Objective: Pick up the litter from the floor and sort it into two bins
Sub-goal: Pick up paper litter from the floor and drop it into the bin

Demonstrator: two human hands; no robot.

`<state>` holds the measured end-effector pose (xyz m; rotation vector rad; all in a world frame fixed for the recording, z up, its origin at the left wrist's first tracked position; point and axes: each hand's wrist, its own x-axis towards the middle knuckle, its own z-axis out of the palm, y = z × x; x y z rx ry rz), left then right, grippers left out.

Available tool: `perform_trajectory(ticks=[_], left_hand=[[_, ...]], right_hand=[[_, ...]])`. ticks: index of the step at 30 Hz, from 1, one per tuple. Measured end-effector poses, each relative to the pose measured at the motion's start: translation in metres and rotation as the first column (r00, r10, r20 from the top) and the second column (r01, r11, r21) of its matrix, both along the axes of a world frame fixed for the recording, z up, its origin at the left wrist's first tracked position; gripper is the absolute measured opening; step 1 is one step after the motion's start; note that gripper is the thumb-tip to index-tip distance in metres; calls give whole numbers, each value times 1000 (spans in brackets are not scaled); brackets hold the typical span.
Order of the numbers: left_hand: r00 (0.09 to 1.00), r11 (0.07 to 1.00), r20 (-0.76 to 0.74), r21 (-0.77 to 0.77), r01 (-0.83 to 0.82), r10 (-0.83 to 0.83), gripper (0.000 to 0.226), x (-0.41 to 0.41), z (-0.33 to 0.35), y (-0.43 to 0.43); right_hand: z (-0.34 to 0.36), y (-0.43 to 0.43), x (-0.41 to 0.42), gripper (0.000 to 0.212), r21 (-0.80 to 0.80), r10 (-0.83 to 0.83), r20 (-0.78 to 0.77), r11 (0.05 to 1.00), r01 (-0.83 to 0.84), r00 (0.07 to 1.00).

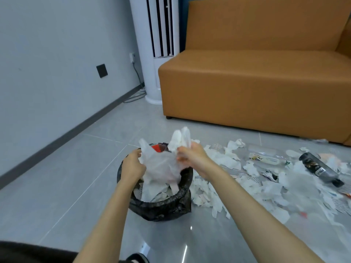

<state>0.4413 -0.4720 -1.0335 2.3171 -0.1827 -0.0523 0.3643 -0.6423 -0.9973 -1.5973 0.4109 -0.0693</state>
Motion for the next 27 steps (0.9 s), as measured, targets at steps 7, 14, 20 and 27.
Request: perform_trajectory(ticks=[7, 14, 20, 27], left_hand=[[994, 994, -14, -32, 108, -108, 43, 0, 1, -7], [948, 955, -171, 80, 286, -270, 43, 0, -17, -18], [879, 866, -302, 230, 443, -369, 71, -2, -32, -22], [837, 726, -324, 419, 545, -441, 72, -9, -53, -34]], right_hand=[[-57, 19, -1, 34, -823, 286, -199, 471, -319, 937], [-62, 30, 3, 49, -723, 364, -439, 399, -564, 821], [-41, 5, -6, 41, -867, 232, -161, 431, -250, 959], [-73, -20, -11, 54, -729, 159, -177, 641, -238, 971]])
